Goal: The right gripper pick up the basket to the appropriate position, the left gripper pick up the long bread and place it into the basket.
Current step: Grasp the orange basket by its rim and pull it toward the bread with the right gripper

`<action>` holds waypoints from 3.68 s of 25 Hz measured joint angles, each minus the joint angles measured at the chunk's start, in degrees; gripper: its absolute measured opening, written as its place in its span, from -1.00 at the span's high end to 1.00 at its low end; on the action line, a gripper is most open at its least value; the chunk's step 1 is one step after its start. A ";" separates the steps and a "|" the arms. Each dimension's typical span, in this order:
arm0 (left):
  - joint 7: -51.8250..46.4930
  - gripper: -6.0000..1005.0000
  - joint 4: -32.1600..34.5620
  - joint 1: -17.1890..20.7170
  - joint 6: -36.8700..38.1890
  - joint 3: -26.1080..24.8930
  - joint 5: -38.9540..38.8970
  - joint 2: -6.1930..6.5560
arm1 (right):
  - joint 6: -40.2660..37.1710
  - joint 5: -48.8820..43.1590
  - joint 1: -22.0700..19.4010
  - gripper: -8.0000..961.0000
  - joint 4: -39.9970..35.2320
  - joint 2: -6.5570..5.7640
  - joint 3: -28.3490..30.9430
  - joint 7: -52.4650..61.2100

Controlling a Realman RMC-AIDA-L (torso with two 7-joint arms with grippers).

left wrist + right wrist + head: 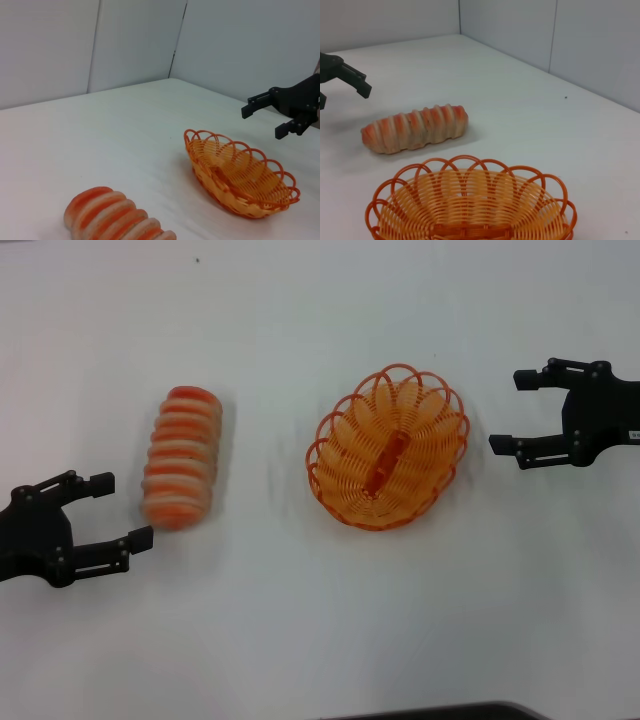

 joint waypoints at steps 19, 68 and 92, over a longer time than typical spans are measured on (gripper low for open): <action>-0.15 -0.82 0.09 -0.11 0.19 -0.09 -0.17 -0.17 | -1.19 1.28 1.44 -0.96 -0.86 -0.40 0.68 12.65; -0.36 -0.82 0.33 -0.67 -0.04 -0.09 -0.21 -0.71 | 14.95 -27.01 25.66 -0.66 0.39 0.44 -36.05 64.34; -0.34 -0.82 0.62 -1.04 0.51 -0.89 -0.21 -0.87 | 15.45 -26.67 25.28 0.63 1.12 0.22 -35.68 65.49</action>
